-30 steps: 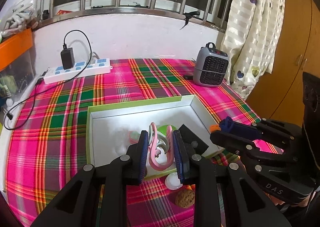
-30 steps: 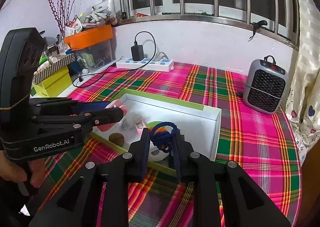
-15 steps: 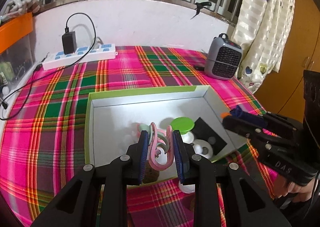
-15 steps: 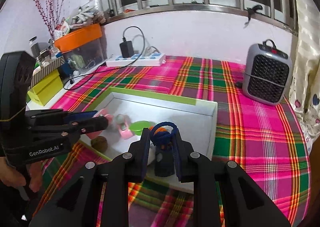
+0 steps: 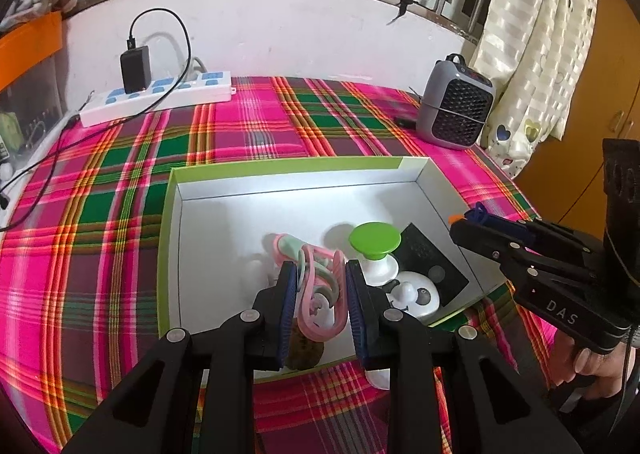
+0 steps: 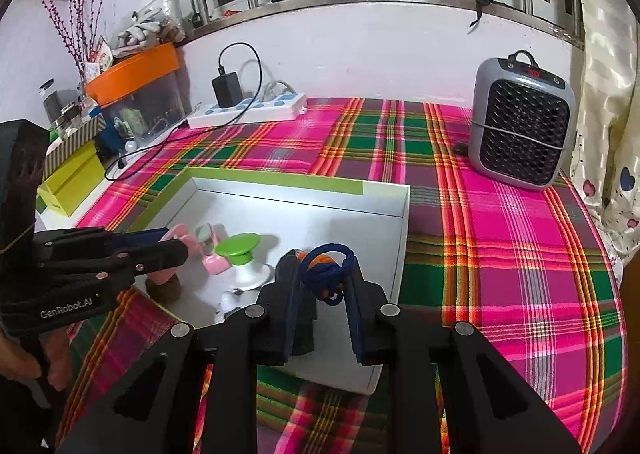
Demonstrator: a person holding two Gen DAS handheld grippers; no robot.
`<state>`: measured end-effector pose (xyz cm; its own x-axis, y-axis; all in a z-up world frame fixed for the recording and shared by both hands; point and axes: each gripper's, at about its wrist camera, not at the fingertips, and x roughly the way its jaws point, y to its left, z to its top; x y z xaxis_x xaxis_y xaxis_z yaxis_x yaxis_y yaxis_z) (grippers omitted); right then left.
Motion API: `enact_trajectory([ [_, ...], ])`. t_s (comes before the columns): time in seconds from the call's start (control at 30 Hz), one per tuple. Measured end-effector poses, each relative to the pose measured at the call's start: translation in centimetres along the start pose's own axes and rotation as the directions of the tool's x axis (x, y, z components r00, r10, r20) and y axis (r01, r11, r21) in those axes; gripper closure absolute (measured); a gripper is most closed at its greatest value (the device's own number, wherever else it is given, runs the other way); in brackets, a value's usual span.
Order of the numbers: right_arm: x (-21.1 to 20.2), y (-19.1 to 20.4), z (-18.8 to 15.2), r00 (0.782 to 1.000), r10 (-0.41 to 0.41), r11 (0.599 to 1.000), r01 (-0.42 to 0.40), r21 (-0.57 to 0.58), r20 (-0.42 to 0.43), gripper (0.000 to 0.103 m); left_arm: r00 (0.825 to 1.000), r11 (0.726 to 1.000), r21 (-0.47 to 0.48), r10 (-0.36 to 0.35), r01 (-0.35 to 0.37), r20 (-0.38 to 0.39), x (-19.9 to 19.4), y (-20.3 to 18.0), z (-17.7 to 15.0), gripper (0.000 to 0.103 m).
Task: Organize objects
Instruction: 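Carry the pink hook and blue cord over the green-rimmed box with both tools, then lower both held items into the box and open both tools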
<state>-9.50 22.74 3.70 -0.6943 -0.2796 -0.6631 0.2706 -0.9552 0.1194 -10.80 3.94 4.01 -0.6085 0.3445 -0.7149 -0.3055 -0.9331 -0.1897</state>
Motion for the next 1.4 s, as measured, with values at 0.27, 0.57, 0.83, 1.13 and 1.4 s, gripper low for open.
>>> enact_trajectory([
  [0.27,0.9,0.0,-0.2,1.000,-0.021,1.000,0.021,-0.006,-0.023,0.080,1.000,1.000,0.003,-0.005,0.005,-0.001,0.3,-0.1,0.1,0.080],
  [0.57,1.3,-0.2,-0.3,0.999,-0.039,0.999,0.039,0.002,-0.032,0.080,1.000,1.000,-0.008,-0.003,0.003,-0.010,0.8,-0.1,0.2,0.080],
  [0.83,1.6,-0.2,-0.4,0.999,-0.039,0.999,0.040,0.002,-0.034,0.080,1.000,1.000,-0.012,0.000,0.000,-0.005,1.1,-0.2,0.4,0.080],
  [1.13,1.6,0.0,-0.4,0.999,-0.034,0.999,0.034,0.002,-0.025,0.079,1.000,1.000,-0.017,0.017,-0.017,0.007,1.2,0.1,0.5,0.080],
  [1.4,1.3,-0.2,-0.4,0.999,-0.042,0.999,0.042,0.022,-0.008,0.075,0.999,0.999,-0.034,0.033,-0.032,0.022,1.1,0.7,0.5,0.080],
])
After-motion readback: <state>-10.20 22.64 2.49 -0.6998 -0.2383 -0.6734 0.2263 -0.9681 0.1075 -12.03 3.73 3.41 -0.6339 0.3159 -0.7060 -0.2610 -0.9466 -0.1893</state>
